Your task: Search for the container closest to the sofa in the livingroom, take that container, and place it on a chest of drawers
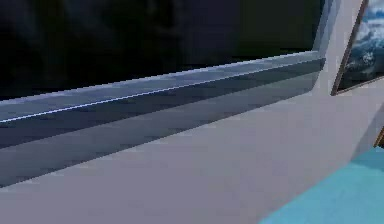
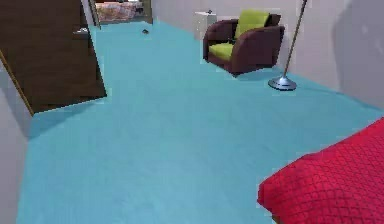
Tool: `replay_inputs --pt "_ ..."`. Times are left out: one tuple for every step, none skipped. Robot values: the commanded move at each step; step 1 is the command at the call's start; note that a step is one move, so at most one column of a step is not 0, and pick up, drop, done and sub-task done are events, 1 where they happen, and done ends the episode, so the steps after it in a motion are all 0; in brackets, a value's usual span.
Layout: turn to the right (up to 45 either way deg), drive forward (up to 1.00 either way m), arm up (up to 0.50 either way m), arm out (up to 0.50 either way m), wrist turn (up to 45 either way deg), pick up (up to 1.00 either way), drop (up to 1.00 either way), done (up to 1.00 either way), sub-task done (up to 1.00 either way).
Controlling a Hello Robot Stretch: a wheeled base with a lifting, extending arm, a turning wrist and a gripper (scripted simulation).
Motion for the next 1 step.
replay_inputs --pt "45.0 0.0 0.0 0.0 0.0 0.0 0.0 0.0 0.0"
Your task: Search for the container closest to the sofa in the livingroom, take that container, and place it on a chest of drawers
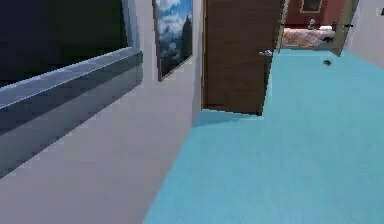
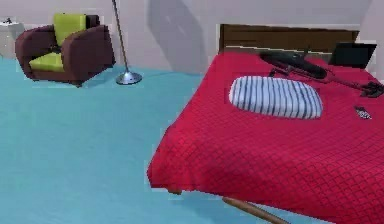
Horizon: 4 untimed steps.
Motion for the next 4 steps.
replay_inputs --pt "45.0 0.0 0.0 0.0 0.0 0.0 0.0 0.0 0.0" --pt "45.0 0.0 0.0 0.0 0.0 0.0 0.0 0.0 0.0" --pt "18.0 0.0 0.0 0.0 0.0 0.0 0.0 0.0 0.0" --pt "0.0 0.05 0.0 0.0 0.0 0.0 0.0 0.0 0.0"
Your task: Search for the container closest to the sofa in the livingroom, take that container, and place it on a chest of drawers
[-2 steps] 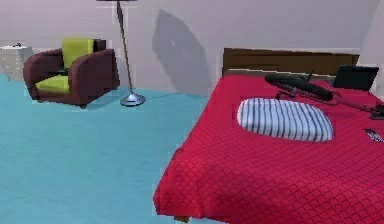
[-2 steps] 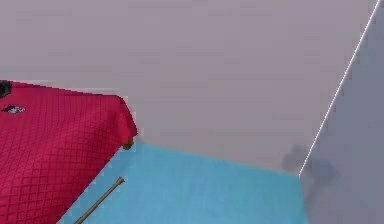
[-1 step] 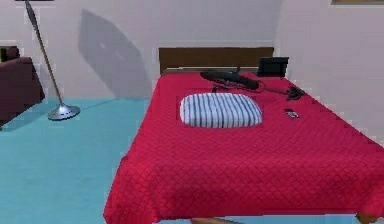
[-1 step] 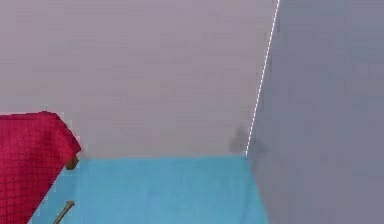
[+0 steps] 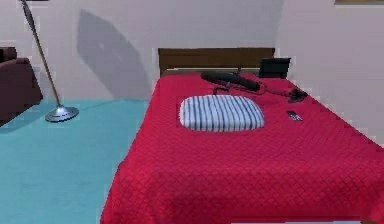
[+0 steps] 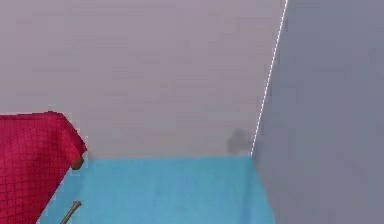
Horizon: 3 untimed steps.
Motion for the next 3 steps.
replay_inputs --pt "-45.0 0.0 0.0 0.0 0.0 0.0 0.0 0.0 0.0" --pt "-33.0 0.0 0.0 0.0 0.0 0.0 0.0 0.0 0.0" --pt "0.0 0.45 0.0 0.0 0.0 0.0 0.0 0.0 0.0"
